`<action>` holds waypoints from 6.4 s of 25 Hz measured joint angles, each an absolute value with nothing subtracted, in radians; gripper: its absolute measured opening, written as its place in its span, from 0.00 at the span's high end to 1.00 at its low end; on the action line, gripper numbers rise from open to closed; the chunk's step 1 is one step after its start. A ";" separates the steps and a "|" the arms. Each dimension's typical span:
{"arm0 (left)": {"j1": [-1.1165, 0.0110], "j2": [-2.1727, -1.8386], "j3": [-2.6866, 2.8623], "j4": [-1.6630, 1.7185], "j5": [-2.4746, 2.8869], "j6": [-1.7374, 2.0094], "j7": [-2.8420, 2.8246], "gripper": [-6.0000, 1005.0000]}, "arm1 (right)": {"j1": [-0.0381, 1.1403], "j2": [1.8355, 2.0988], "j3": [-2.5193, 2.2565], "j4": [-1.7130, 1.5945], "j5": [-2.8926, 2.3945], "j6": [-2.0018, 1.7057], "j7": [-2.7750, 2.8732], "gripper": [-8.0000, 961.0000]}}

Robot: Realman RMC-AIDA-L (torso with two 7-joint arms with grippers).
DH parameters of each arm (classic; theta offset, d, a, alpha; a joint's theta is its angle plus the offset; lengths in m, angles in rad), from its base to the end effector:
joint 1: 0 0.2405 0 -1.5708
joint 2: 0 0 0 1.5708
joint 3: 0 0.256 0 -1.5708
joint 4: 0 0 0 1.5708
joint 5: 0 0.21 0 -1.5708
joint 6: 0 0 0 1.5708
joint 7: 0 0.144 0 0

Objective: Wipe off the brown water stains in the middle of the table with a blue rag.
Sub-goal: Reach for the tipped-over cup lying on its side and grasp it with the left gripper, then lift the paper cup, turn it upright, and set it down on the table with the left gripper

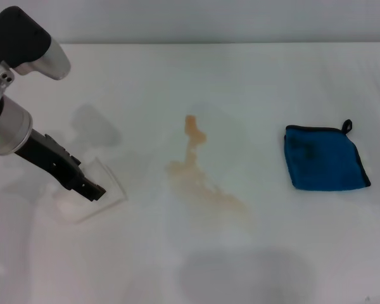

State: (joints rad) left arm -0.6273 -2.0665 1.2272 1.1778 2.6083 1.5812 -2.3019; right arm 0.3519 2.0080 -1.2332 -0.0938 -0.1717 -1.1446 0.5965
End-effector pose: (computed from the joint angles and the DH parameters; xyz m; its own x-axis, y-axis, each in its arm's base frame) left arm -0.2184 0.3575 0.0086 0.7453 0.6110 -0.2668 0.5159 -0.7820 -0.3498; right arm 0.3949 0.3076 0.0506 0.4999 -0.0041 -0.8661 -0.8658 0.0231 -0.4999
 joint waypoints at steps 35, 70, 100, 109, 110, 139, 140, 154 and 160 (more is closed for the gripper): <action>-0.682 -2.067 1.266 1.038 2.609 1.511 -2.280 0.13 | 0.375 2.011 -1.228 -0.118 -0.172 -1.097 0.597 0.22; -0.639 -2.073 1.280 1.194 2.616 1.521 -2.342 0.26 | 0.376 2.009 -1.209 -0.120 -0.172 -1.087 0.597 0.22; -0.138 -2.076 1.779 1.322 2.392 0.245 -2.330 0.48 | 0.379 2.007 -1.169 -0.136 -0.172 -1.032 0.598 0.22; -0.093 -2.077 2.112 1.063 2.383 -0.415 -2.407 0.54 | 0.376 2.007 -1.157 -0.141 -0.172 -1.024 0.597 0.22; -0.096 -2.076 2.153 1.017 2.382 -0.505 -2.438 0.54 | 0.376 2.007 -1.157 -0.141 -0.172 -1.023 0.597 0.22; -0.273 -2.084 2.362 0.411 2.327 -1.032 -2.964 0.34 | 0.369 2.006 -1.141 -0.157 -0.172 -1.018 0.589 0.22; -0.278 -2.084 2.362 0.403 2.327 -1.031 -2.964 0.34 | 0.368 2.006 -1.138 -0.156 -0.172 -1.018 0.589 0.22; -0.366 -2.088 2.363 0.321 2.275 -0.942 -2.972 0.32 | 0.368 2.011 -1.129 -0.156 -0.172 -1.019 0.591 0.22; -0.390 -2.089 2.366 0.321 2.274 -0.914 -2.971 0.32 | 0.371 2.011 -1.129 -0.153 -0.172 -1.019 0.591 0.22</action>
State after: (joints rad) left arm -0.3898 -2.0891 2.3663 0.3209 2.2736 -0.9143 -2.9715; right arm 0.3714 2.0111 -1.1289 -0.1534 -0.1718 -1.0187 0.5910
